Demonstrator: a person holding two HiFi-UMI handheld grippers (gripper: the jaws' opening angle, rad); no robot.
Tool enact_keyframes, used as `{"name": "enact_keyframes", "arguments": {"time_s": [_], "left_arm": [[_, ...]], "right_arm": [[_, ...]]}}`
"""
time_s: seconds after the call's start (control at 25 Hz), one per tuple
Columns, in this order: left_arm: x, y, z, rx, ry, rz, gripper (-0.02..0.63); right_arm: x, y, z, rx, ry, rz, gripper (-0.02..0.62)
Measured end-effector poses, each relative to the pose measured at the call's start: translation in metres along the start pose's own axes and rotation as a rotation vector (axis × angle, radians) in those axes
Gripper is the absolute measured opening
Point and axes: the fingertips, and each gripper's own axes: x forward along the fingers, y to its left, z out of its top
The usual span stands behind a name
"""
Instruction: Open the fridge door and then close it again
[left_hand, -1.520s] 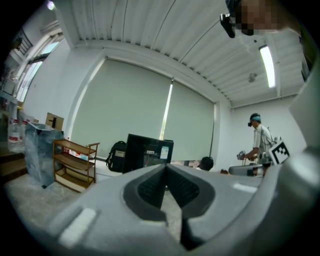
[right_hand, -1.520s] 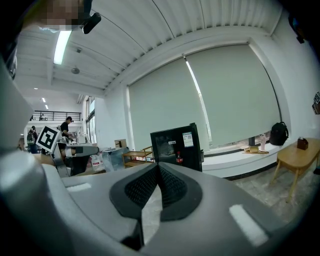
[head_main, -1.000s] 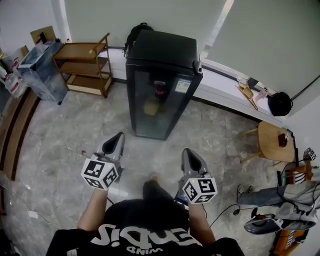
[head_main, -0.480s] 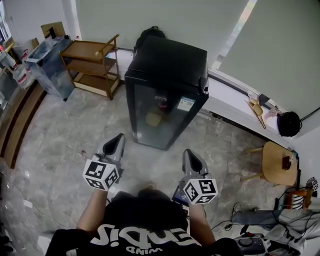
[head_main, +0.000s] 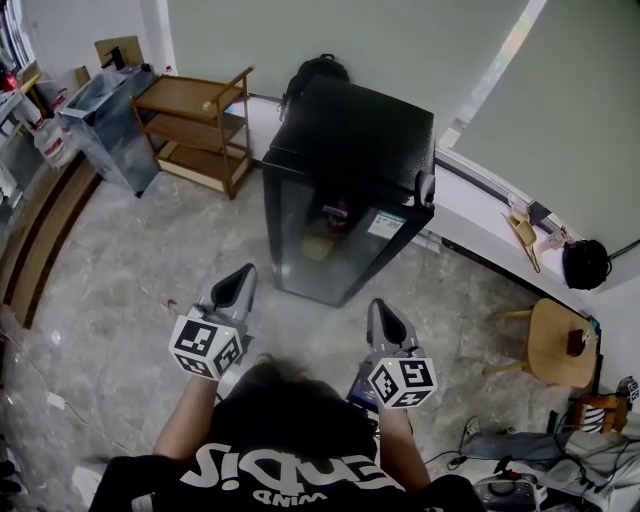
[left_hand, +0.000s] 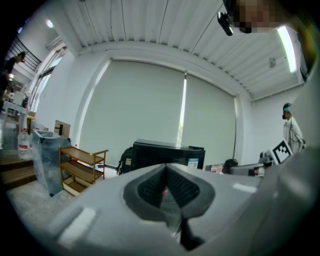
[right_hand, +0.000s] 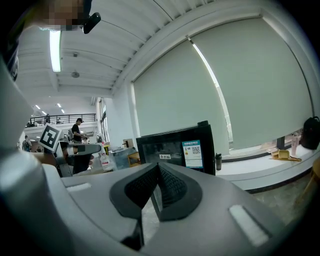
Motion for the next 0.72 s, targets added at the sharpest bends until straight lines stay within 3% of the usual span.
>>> {"name": "enact_keyframes", "arguments": {"time_s": [0.32, 0.52, 0.72], "left_arm": [[0.022, 0.020, 0.012, 0.008, -0.005, -0.021, 0.005], [0.033, 0.031, 0.001, -0.010, 0.016, -0.025, 0.073], [0.043, 0.040, -0.004, -0.024, 0.014, -0.039, 0.205]], "right_arm": [[0.025, 0.001, 0.011, 0.003, -0.017, -0.029, 0.000], [0.040, 0.002, 0.011, 0.003, -0.022, -0.029, 0.000], [0.052, 0.003, 0.004, 0.005, -0.005, -0.023, 0.000]]}}
